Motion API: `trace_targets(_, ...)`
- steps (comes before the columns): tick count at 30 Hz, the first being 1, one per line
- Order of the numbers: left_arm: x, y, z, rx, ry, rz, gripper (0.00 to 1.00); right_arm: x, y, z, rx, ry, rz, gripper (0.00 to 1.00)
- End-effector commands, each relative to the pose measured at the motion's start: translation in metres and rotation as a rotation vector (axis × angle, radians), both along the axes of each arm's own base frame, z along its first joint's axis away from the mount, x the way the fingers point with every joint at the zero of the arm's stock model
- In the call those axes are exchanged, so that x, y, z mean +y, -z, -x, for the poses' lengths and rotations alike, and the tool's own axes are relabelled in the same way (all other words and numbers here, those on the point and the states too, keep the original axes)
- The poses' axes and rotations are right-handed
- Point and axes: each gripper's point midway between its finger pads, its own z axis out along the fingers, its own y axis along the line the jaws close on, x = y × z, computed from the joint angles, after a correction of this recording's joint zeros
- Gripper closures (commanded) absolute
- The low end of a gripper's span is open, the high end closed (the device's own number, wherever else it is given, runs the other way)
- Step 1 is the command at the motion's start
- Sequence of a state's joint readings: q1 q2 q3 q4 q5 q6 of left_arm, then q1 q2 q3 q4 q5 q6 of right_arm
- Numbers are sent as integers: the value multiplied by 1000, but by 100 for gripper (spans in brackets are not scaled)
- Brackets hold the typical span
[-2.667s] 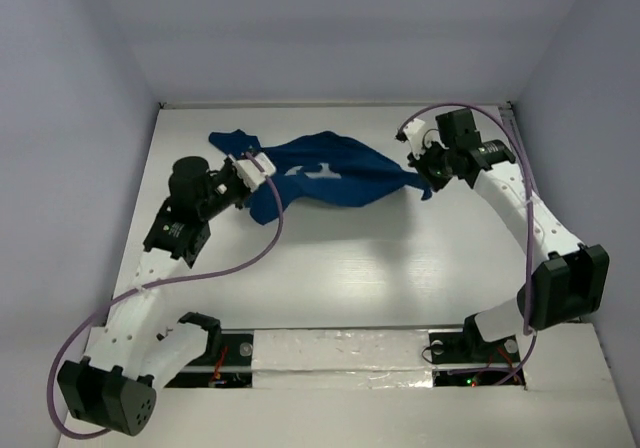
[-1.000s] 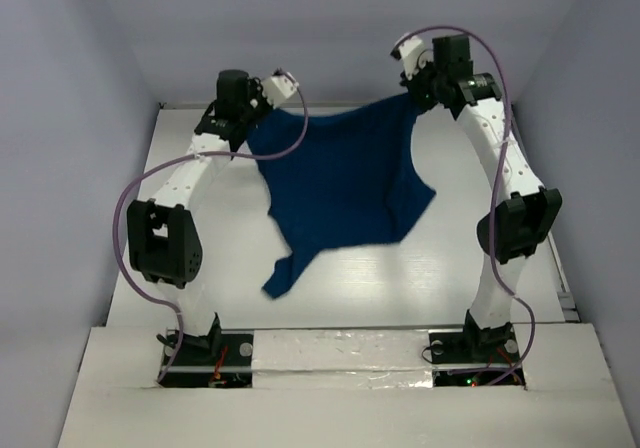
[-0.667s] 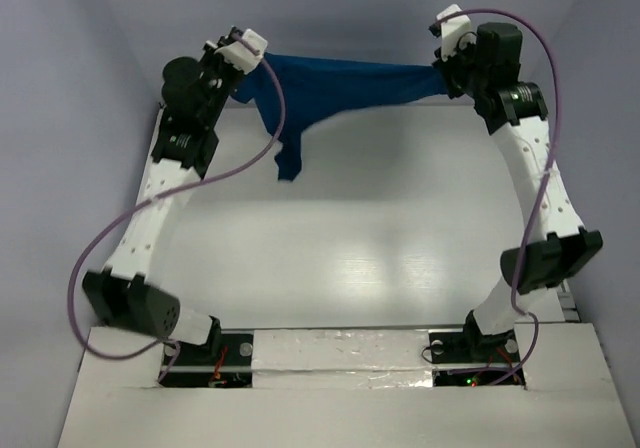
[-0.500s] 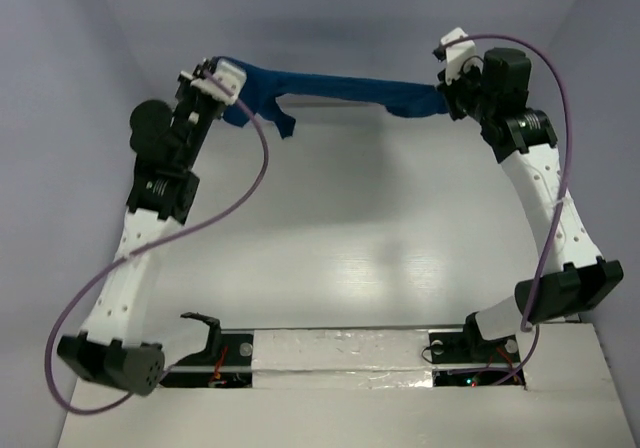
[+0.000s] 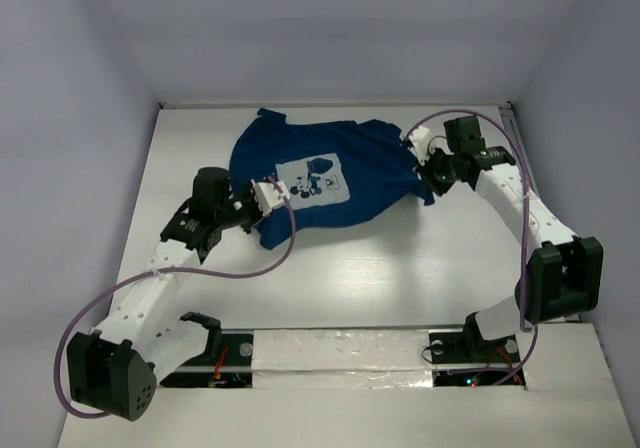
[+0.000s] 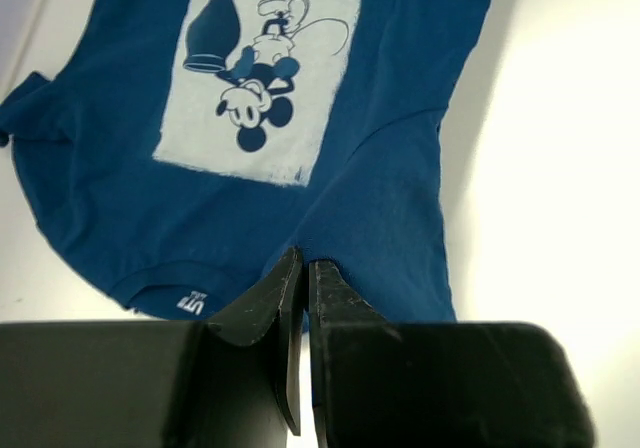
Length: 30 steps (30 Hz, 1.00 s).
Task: Fold and stack the t-shirts
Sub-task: Flatten out the tshirt
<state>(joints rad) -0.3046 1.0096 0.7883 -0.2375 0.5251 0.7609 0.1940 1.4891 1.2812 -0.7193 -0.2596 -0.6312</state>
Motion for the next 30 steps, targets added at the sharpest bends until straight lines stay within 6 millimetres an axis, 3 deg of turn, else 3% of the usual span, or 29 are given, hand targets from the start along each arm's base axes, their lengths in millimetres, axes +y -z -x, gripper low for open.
trace_targets(1, -8, -14, 41, -55, 197, -22, 100, -1, 5, 40, 51, -137, 50, 100)
trace_targets(2, -5, -2, 57, 4, 229, -39, 100, -4, 7, 47, 55, -146, 67, 100)
trace_targets(5, 4, 17, 80, 56, 287, -107, 100, -20, 31, 72, 133, -202, 158, 100)
trace_targets(8, 15, 35, 94, 118, 308, -178, 100, -35, 51, 92, 220, -225, 233, 100)
trace_targets(14, 15, 52, 129, 305, 424, -184, 100, -50, 85, 133, 404, -276, 342, 100)
trace_targets(17, 19, 65, 139, 377, 444, -207, 99, -59, 91, 145, 435, -278, 392, 100)
trace_targets(23, 27, 66, 143, 389, 477, -261, 100, -65, 86, 159, 446, -306, 409, 100)
trace_targets(27, 36, 63, 137, 428, 484, -332, 100, -67, 85, 156, 471, -307, 427, 98)
trace_targets(30, 53, 76, 134, 495, 454, -432, 100, -63, 85, 150, 484, -315, 432, 100)
